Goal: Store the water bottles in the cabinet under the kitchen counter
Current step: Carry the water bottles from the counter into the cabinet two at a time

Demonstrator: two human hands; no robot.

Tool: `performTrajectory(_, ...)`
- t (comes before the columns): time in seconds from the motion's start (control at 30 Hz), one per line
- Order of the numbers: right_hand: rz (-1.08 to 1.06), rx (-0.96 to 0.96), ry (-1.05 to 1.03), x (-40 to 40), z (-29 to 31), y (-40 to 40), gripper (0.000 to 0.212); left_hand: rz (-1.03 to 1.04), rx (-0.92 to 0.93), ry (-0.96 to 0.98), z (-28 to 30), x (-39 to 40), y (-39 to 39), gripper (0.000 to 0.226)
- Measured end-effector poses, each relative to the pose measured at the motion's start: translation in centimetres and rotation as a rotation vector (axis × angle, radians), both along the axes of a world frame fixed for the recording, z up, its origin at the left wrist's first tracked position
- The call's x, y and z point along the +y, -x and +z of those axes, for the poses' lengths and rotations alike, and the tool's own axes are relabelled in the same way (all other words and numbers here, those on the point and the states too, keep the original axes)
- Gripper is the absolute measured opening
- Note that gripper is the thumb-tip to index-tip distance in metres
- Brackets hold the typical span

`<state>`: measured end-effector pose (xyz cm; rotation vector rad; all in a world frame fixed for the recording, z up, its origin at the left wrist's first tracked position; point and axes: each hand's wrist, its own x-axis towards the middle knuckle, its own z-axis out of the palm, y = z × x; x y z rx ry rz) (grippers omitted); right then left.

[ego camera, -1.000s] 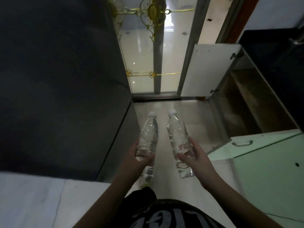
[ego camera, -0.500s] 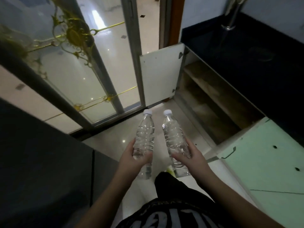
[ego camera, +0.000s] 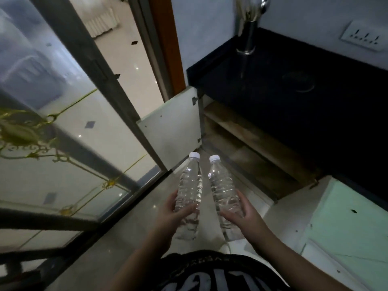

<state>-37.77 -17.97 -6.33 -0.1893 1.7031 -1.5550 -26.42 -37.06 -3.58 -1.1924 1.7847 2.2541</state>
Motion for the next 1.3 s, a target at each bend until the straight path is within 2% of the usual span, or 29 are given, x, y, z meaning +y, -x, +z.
performTrajectory(0.13,-0.061,-0.013,-0.035,-2.9,-1.4,2.9,0.071,-0.086,-0.011,-0.049,-1.1,-4.7,4.1,0.049)
performTrajectory(0.27,-0.161,-0.035,-0.07,-6.9,-2.9,5.4,0.07,-0.153,-0.064,-0.053,-3.7,-10.4,8.8,0.044)
performTrajectory(0.37,-0.273,-0.062,-0.097,-10.2,-4.2,7.1,0.075,-0.289,-0.076,-0.095,-5.1,-15.1,12.9,0.047)
performTrajectory(0.5,-0.434,-0.084,-0.124,-14.3,-4.9,8.5,0.058,-0.473,-0.09,-0.117,-5.8,-20.6,17.7,0.049)
performTrajectory(0.6,-0.551,-0.09,-0.133,-16.5,-5.0,8.9,0.049,-0.553,-0.125,-0.143,-6.0,-22.5,20.7,0.038)
performTrajectory(0.73,-0.726,-0.118,-0.135,-18.4,-6.0,10.6,0.04,-0.652,-0.174,-0.135,-7.9,-22.6,24.5,0.035)
performTrajectory(0.9,-0.766,-0.134,-0.127,-18.0,-9.9,13.8,0.052,-0.807,-0.184,-0.084,-14.2,-21.5,28.5,0.066)
performTrajectory(0.97,-0.782,-0.123,-0.14,-17.5,-12.1,15.5,0.056,-0.825,-0.19,-0.066,-16.6,-20.5,30.2,0.072)
performTrajectory(1.1,-0.812,-0.054,-0.152,-16.3,-18.7,19.0,0.066,-0.818,-0.227,-0.034,-22.1,-18.2,33.7,0.078)
performTrajectory(1.3,-0.864,0.037,-0.234,-15.0,-28.9,23.1,0.069,-0.804,-0.113,0.141,-30.1,-13.9,39.2,0.07)
